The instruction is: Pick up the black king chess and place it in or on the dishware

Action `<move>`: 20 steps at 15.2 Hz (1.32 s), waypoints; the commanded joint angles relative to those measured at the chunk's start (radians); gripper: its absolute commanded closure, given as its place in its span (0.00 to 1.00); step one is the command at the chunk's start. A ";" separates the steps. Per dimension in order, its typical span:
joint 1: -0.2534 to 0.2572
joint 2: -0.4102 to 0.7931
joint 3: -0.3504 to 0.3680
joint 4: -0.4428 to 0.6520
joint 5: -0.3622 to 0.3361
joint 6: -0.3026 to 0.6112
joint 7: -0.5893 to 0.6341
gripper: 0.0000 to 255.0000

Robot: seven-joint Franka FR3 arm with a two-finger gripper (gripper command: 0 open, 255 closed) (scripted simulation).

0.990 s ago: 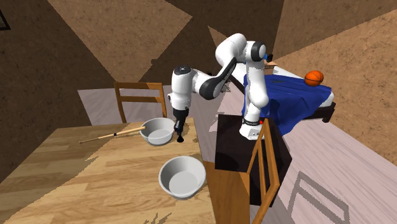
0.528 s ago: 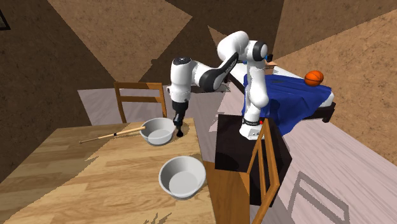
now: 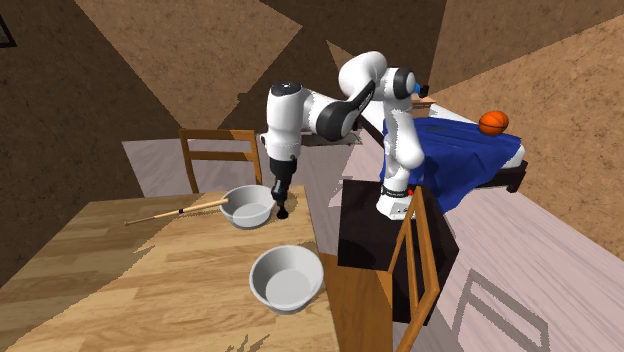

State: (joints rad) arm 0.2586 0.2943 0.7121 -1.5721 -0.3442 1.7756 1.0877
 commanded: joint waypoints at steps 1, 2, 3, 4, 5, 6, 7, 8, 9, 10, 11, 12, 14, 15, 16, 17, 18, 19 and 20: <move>0.062 0.065 0.005 0.082 -0.040 -0.042 0.054 1.00; 0.095 0.098 0.004 0.128 -0.059 -0.064 0.075 1.00; 0.129 0.132 0.002 0.176 -0.077 -0.088 0.095 1.00; 0.165 0.166 -0.001 0.227 -0.096 -0.113 0.113 1.00; 0.202 0.203 -0.005 0.282 -0.115 -0.139 0.129 1.00; 0.242 0.240 -0.010 0.342 -0.133 -0.166 0.144 1.00; 0.284 0.280 -0.016 0.407 -0.152 -0.196 0.155 1.00; 0.330 0.322 -0.025 0.480 -0.171 -0.228 0.164 1.00; 0.379 0.368 -0.035 0.562 -0.191 -0.263 0.170 1.00; 0.435 0.421 -0.048 0.660 -0.212 -0.304 0.170 1.00; 0.488 0.472 -0.063 0.758 -0.231 -0.344 0.165 1.00; 0.477 0.463 -0.061 0.726 -0.226 -0.324 0.172 1.00; 0.456 0.449 -0.057 0.671 -0.221 -0.288 0.183 1.00; 0.447 0.444 -0.055 0.646 -0.219 -0.271 0.188 1.00; 0.439 0.440 -0.053 0.622 -0.217 -0.254 0.193 1.00; 0.432 0.436 -0.051 0.601 -0.216 -0.239 0.198 1.00; 0.425 0.433 -0.050 0.580 -0.215 -0.223 0.203 1.00; 0.418 0.431 -0.049 0.560 -0.215 -0.209 0.207 1.00; 0.412 0.429 -0.048 0.542 -0.214 -0.194 0.211 1.00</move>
State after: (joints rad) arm 0.6792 0.7276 0.6622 -1.0077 -0.5599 1.5654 1.2946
